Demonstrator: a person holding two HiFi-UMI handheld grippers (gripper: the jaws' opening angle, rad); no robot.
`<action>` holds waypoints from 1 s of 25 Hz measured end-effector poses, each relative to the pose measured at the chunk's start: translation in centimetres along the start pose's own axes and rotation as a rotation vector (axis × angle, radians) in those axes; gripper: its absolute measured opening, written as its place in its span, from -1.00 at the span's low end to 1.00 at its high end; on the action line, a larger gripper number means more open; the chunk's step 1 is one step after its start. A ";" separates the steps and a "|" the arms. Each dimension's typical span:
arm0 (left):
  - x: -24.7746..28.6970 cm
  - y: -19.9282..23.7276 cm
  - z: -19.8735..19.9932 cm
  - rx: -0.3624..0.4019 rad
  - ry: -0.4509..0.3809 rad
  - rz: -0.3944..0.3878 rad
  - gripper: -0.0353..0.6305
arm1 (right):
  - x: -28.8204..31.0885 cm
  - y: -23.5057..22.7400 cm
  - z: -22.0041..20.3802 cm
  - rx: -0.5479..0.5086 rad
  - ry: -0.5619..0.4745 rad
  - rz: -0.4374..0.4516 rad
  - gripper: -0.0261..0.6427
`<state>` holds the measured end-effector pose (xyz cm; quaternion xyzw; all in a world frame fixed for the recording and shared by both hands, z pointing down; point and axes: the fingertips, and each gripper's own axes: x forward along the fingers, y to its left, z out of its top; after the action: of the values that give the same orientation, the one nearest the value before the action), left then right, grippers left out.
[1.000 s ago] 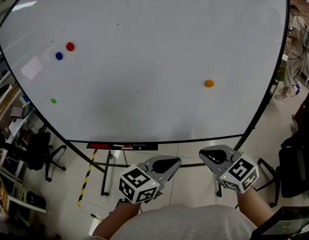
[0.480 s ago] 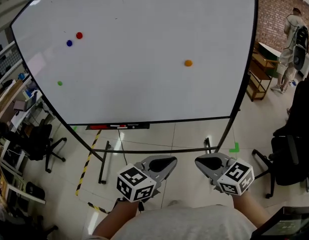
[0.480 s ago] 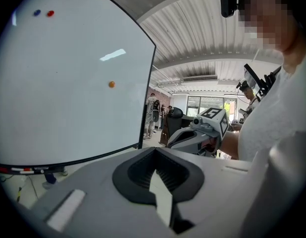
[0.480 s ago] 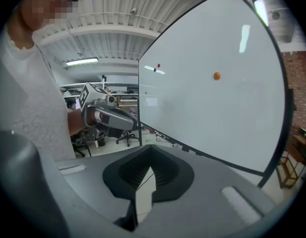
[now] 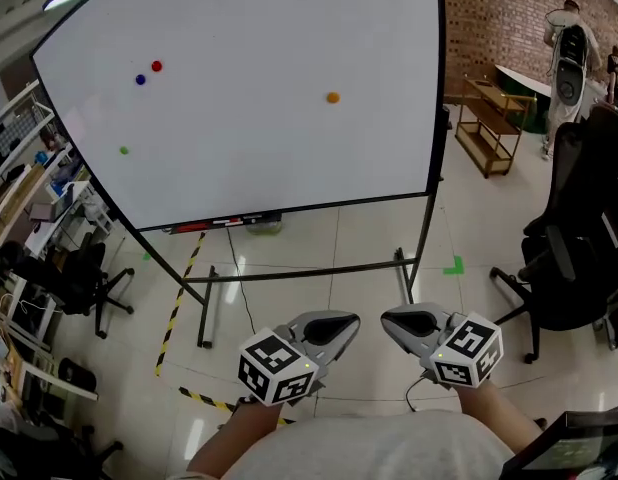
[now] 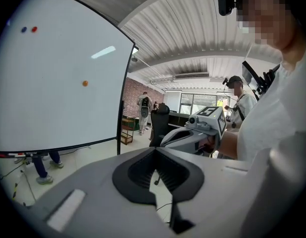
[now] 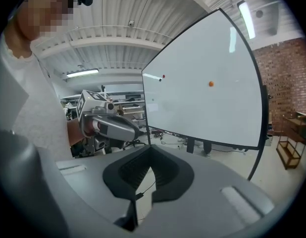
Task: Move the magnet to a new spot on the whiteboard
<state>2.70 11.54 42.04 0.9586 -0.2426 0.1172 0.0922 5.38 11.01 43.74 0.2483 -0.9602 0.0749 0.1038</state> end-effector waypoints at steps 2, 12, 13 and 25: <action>-0.7 -0.7 -0.4 0.007 0.012 -0.013 -0.94 | -0.1 1.2 0.2 -0.006 -0.001 -0.012 -0.91; -3.3 -0.4 -0.2 0.019 0.021 -0.015 -0.94 | 1.0 3.8 2.0 -0.024 -0.020 -0.008 -0.91; -3.7 -0.4 -0.3 0.015 0.020 -0.013 -0.94 | 1.3 4.1 2.1 -0.024 -0.020 -0.005 -0.91; -6.4 -0.5 -0.5 0.034 0.014 -0.020 -0.94 | 3.1 6.4 2.9 -0.048 -0.014 -0.005 -0.91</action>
<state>-2.65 14.90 40.71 0.9615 -0.2305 0.1271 0.0786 -0.84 14.55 41.09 0.2486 -0.9618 0.0501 0.1033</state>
